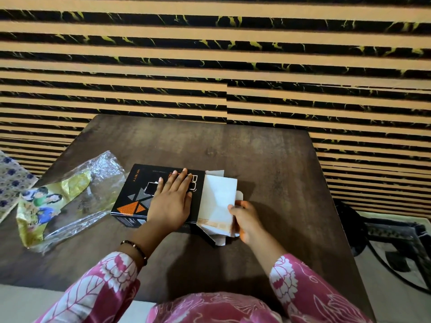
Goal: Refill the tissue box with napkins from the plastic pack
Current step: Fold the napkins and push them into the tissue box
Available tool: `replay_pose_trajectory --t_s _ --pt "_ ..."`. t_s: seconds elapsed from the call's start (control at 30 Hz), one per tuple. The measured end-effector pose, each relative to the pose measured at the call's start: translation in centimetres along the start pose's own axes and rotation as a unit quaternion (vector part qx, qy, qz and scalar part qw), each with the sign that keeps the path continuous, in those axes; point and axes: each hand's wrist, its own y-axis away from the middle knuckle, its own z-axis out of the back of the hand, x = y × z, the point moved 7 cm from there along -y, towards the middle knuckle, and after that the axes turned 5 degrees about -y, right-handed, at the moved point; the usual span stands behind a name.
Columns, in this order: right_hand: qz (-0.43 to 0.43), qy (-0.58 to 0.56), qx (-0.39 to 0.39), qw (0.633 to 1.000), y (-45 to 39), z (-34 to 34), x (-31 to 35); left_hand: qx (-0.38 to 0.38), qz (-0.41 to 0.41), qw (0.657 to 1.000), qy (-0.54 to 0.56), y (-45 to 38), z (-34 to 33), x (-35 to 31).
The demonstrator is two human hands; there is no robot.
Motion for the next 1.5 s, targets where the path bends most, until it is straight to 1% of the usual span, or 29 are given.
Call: replay_pose_trajectory --t_s 0.1,0.17,0.23,0.27,0.33,0.4,0.47,0.5,0.57,0.6,0.63,0.7,0.77,0.83,0.9,0.97,1.07,1.1,1.17,1.23,1.3,1.43,1.5 --pt "0.037 0.010 -0.065 0.997 -0.2 0.8 0.1 0.008 0.008 1.000 -0.006 0.2 0.0 -0.3" --pt "0.081 0.034 -0.077 0.993 0.3 -0.2 0.0 0.006 0.012 1.000 -0.005 0.2 0.0 -0.5" --pt "0.111 0.052 -0.071 0.990 1.1 -1.6 -0.5 0.003 0.017 1.000 -0.006 0.3 0.0 -0.5" --pt "0.112 0.060 -0.061 0.990 1.3 -2.2 -0.9 0.004 0.019 1.000 -0.008 0.3 0.0 -0.5" --pt "0.077 0.051 -0.022 0.995 2.0 -3.7 -1.3 0.010 0.019 1.000 -0.013 0.1 -0.1 -0.5" --pt "0.030 0.016 0.025 0.999 2.2 -4.7 -1.4 0.014 0.018 1.000 -0.009 0.0 -0.2 -0.5" --pt "0.002 -0.013 0.070 0.997 2.2 -4.9 -1.1 0.012 0.015 1.000 -0.002 -0.1 -0.3 -0.5" --pt "-0.003 -0.021 0.074 0.997 2.0 -4.5 -0.8 0.012 0.013 1.000 -0.001 -0.1 -0.3 -0.5" --pt "0.013 -0.001 0.036 0.999 1.7 -2.8 0.0 0.014 0.013 1.000 -0.004 -0.1 -0.3 -0.5" --pt "0.021 0.011 0.030 0.999 1.3 -2.0 0.2 0.014 0.013 1.000 -0.007 0.0 -0.2 -0.5" --pt "0.024 0.018 0.043 0.999 1.5 -1.7 0.4 0.015 0.013 1.000 -0.009 0.0 -0.2 -0.5" --pt "0.008 0.010 0.140 0.990 2.5 -3.2 0.3 0.014 0.011 1.000 -0.004 -0.1 0.0 -0.6" --pt "-0.028 0.018 0.209 0.977 3.5 -5.1 -0.2 0.017 0.006 1.000 0.004 -0.2 0.0 -0.7" --pt "-0.053 0.044 0.255 0.965 4.1 -6.6 -0.5 0.019 0.001 1.000 0.006 -0.1 0.0 -0.7" --pt "-0.074 0.040 0.275 0.958 4.1 -7.8 -0.5 0.021 -0.005 1.000 0.007 0.0 0.0 -0.6" --pt "-0.085 0.007 0.252 0.964 3.4 -7.6 -0.5 0.025 -0.007 1.000 0.009 0.1 0.1 -0.6" --pt "-0.049 0.004 0.167 0.985 1.6 -5.6 -0.5 0.032 -0.002 0.999 0.013 0.1 0.1 -0.6" --pt "-0.051 0.005 0.146 0.988 1.3 -5.1 -0.7 0.036 -0.001 0.999 0.014 0.1 0.2 -0.6" --pt "-0.074 0.024 0.159 0.984 0.9 -5.1 -1.6 0.033 -0.013 0.999 0.008 -0.3 0.8 -0.6" --pt "-0.083 0.040 0.177 0.980 1.6 -6.5 -1.8 0.022 -0.045 0.999 -0.016 -1.1 1.6 -0.5" --pt "-0.084 0.059 0.169 0.980 1.8 -7.3 -1.5 0.024 -0.069 0.997 -0.027 -1.7 1.7 0.0" --pt "-0.032 0.060 0.133 0.989 1.8 -6.2 -0.8 0.034 -0.101 0.994 0.004 -1.5 0.4 1.0" --pt "0.021 0.082 0.149 0.985 2.9 -5.0 0.0 0.042 -0.100 0.994 0.012 -1.4 -0.1 1.2"
